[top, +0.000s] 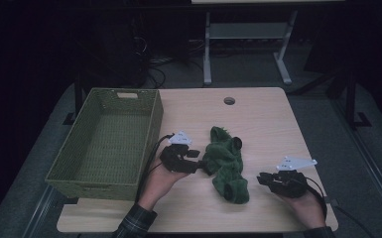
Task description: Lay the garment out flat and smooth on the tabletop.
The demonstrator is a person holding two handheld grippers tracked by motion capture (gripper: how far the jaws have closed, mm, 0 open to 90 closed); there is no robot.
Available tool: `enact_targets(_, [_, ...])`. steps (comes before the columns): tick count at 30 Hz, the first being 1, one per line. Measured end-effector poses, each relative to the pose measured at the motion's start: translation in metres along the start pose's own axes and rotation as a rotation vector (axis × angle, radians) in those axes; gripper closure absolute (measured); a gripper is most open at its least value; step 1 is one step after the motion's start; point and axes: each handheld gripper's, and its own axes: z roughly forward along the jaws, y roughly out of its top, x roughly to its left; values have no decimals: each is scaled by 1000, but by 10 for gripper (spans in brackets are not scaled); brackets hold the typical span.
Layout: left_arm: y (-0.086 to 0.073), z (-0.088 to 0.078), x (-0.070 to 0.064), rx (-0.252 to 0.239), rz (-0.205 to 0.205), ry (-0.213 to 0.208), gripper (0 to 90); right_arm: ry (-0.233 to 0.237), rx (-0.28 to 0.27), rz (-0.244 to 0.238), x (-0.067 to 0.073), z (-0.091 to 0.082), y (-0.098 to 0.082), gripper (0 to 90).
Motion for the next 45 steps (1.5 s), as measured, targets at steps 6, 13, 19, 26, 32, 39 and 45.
enact_targets(6, [1,19,-14,13,24,-65,467,29,-25,-15,7,-8,0,727])
enact_targets(13, [2,42,-23,22,34,-119,474,65,-30,-39,19,-8,1,685])
enact_targets(19, [0,54,-18,26,24,-164,763,101,-40,-58,31,-7,7,627])
enact_targets(26, [-1,53,-18,28,21,-161,873,166,-74,-75,44,-6,20,554])
enact_targets(32, [-1,52,-20,31,24,-155,879,208,-82,-109,57,5,34,523])
enact_targets(39, [-1,52,-21,32,26,-156,880,217,-48,-150,68,23,40,603])
enact_targets(45, [-1,47,-21,25,35,-147,882,190,-36,-160,67,23,39,883])
